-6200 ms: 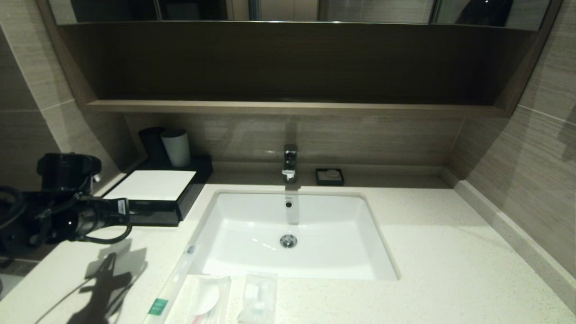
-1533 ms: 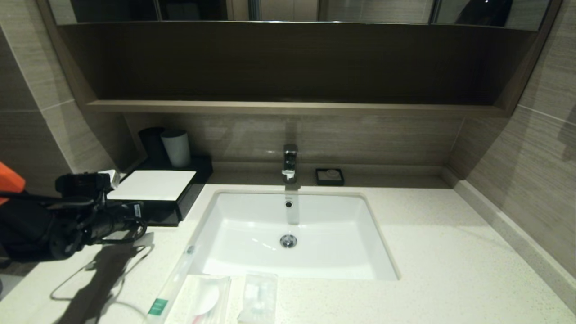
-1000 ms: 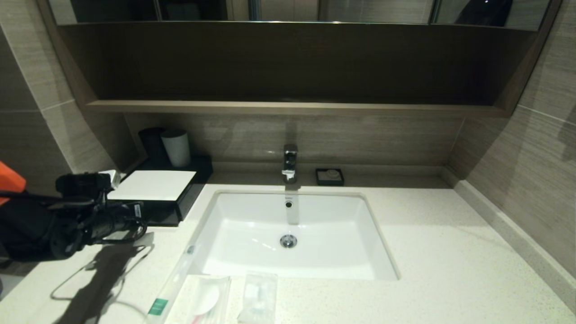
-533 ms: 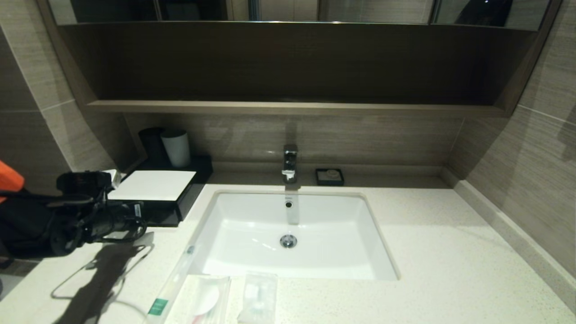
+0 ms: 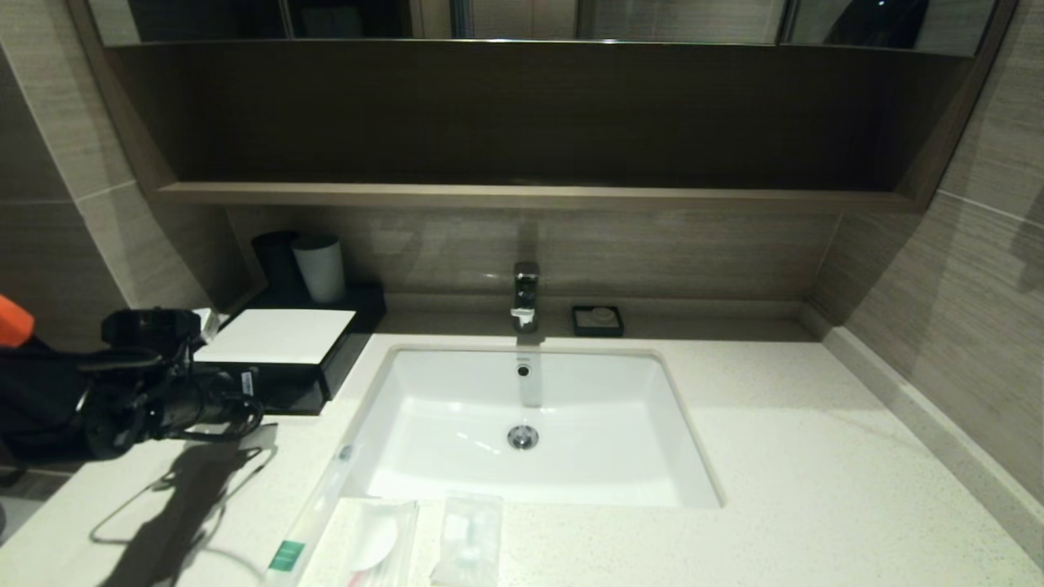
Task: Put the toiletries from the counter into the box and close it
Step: Open the drawer
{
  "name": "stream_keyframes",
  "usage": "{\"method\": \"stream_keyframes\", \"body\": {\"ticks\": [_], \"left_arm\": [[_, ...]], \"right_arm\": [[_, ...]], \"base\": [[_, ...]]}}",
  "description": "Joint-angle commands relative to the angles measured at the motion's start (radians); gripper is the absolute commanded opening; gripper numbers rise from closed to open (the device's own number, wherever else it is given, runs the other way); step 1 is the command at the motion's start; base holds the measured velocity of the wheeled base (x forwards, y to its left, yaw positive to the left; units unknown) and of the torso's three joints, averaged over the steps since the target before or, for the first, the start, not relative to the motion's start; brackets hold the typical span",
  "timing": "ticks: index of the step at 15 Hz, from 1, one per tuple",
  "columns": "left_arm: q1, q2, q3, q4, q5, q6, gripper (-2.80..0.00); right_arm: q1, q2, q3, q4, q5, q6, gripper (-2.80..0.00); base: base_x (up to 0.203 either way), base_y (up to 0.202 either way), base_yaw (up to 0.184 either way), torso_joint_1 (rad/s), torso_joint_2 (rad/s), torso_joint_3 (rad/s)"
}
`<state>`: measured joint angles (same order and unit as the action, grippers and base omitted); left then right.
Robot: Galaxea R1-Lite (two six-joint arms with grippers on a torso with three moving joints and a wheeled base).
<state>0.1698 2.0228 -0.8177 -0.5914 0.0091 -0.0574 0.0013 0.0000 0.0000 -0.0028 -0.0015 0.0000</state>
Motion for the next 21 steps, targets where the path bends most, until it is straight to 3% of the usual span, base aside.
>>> {"method": "stream_keyframes", "body": {"ticks": [1,21], "left_arm": [[0.0,-0.013,0.002,0.011,0.0,-0.001,-2.8],[0.0,-0.132,0.0,0.214,0.001,0.027,-2.8]], "right_arm": [[0.0,-0.002,0.002,0.0,0.0,0.0,-2.8],[0.0,0.0,0.002,0.0,0.0,-0.002,-2.8]], "base": [[0.0,0.0,0.0,0.0,0.0,0.0],[0.0,0.0,0.0,0.0,0.0,0.0]]}}
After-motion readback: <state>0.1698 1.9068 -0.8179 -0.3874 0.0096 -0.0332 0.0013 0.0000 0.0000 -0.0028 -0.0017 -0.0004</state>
